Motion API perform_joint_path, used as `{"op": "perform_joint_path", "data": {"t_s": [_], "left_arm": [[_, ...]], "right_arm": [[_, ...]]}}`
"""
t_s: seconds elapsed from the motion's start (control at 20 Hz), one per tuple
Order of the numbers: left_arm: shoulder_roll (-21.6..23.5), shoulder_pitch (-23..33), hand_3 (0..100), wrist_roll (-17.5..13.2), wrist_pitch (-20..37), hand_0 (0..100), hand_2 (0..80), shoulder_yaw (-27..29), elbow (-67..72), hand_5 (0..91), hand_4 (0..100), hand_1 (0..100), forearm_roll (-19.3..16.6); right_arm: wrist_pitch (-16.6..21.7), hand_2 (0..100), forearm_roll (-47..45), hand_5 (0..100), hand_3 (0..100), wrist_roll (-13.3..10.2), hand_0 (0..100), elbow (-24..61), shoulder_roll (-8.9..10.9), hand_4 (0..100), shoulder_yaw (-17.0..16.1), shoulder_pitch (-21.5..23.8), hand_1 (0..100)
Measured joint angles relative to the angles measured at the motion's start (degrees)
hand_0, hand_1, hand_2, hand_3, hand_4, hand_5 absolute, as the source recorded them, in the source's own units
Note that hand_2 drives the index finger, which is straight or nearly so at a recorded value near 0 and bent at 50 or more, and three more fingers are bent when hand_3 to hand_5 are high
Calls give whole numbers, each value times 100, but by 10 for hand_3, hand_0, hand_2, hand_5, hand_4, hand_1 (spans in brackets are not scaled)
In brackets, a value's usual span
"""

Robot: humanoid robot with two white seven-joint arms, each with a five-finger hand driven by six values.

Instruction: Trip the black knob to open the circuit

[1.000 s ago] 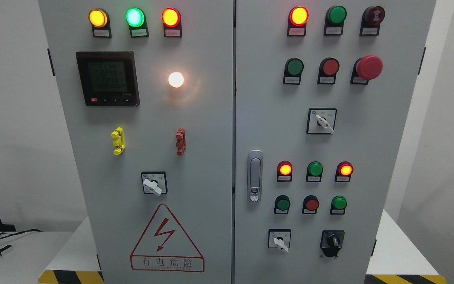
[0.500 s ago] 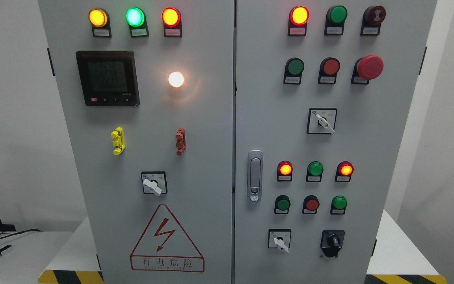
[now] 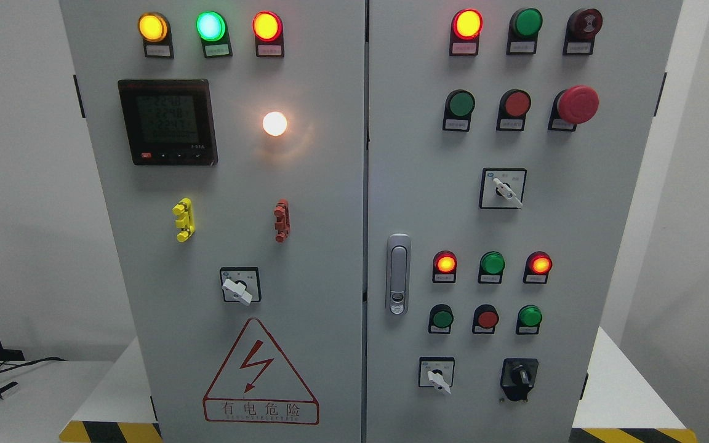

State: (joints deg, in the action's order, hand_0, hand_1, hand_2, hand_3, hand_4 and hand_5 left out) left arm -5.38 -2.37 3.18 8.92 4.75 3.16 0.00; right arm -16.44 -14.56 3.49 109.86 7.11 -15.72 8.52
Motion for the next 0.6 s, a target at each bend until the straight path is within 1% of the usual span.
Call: {"op": "perform_joint_path", "data": {"t_s": [0.2, 0.35, 0.45, 0.55, 0.6], "left_arm": [[1, 0, 0, 0, 0, 120, 0, 0, 0, 0, 0, 389, 0], [1, 0, 0, 0, 0, 120, 0, 0, 0, 0, 0, 389, 0], [1, 0, 0, 0, 0, 120, 0, 0, 0, 0, 0, 389, 0], [1, 0, 0, 0, 0, 120, 0, 0, 0, 0, 0, 389, 0], [1, 0, 0, 0, 0, 120, 0, 0, 0, 0, 0, 389, 0]], "right_arm": [[-132, 485, -2, 619, 762, -42, 195, -57, 19, 690, -8, -308, 531], [-180, 491, -2, 627, 767, -75, 188, -97, 29, 694, 9, -524, 553], [-212, 495, -3, 629, 769, -96, 182, -120, 33, 696, 28, -619, 595], [-227, 491, -3, 633, 771, -111, 178, -149, 37, 697, 56, -690, 692], [-234, 489, -2, 633, 771, -115, 181, -161, 39, 697, 73, -714, 709]]}}
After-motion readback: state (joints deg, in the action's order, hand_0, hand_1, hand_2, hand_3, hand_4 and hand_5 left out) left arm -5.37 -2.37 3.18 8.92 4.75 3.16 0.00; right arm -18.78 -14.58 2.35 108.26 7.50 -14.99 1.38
